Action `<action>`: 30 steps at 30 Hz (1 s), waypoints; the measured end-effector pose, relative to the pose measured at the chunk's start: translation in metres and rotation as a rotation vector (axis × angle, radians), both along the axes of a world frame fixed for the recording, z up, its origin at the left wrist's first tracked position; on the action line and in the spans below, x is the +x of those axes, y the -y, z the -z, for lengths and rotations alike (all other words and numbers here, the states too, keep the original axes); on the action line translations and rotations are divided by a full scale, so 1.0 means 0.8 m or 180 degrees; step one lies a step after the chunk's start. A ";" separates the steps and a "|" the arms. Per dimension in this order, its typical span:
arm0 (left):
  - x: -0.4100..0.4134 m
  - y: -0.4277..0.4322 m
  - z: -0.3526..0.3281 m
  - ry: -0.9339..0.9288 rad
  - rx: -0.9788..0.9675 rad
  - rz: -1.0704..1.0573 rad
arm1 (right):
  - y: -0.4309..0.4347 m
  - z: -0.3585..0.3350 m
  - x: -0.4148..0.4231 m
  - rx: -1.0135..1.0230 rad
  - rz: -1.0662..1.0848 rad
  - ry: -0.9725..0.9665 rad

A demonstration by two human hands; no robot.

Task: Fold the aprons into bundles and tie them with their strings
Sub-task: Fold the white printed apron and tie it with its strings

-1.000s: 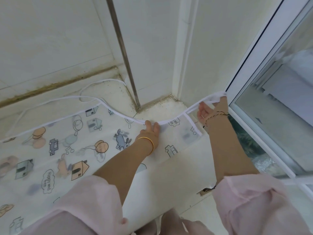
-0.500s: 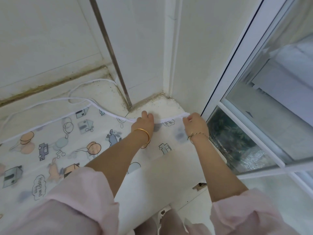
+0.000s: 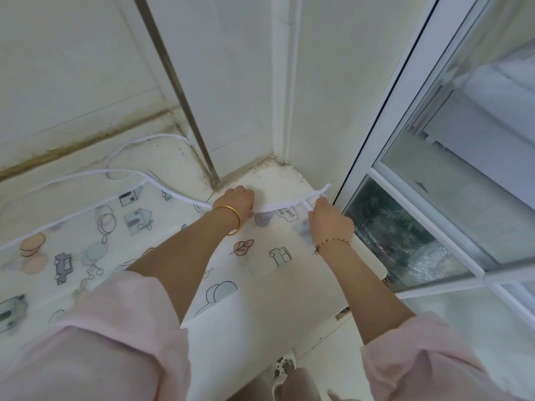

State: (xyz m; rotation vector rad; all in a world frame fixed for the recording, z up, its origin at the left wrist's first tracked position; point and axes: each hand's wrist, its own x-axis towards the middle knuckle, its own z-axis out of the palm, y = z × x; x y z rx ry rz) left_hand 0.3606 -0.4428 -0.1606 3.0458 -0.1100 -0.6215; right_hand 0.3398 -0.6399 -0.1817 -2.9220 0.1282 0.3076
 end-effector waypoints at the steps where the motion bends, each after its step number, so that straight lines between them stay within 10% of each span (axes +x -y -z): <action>1: 0.001 0.000 -0.002 -0.0016 0.0015 0.0042 | 0.000 0.002 -0.002 -0.0045 -0.0031 0.0034; 18: -0.018 0.012 -0.009 0.0187 -0.0126 -0.0015 | 0.006 0.007 -0.008 -0.0082 -0.0009 0.0485; 30: -0.052 0.059 0.008 0.0157 0.0081 0.0743 | -0.003 -0.001 0.044 0.0693 0.1300 -0.0518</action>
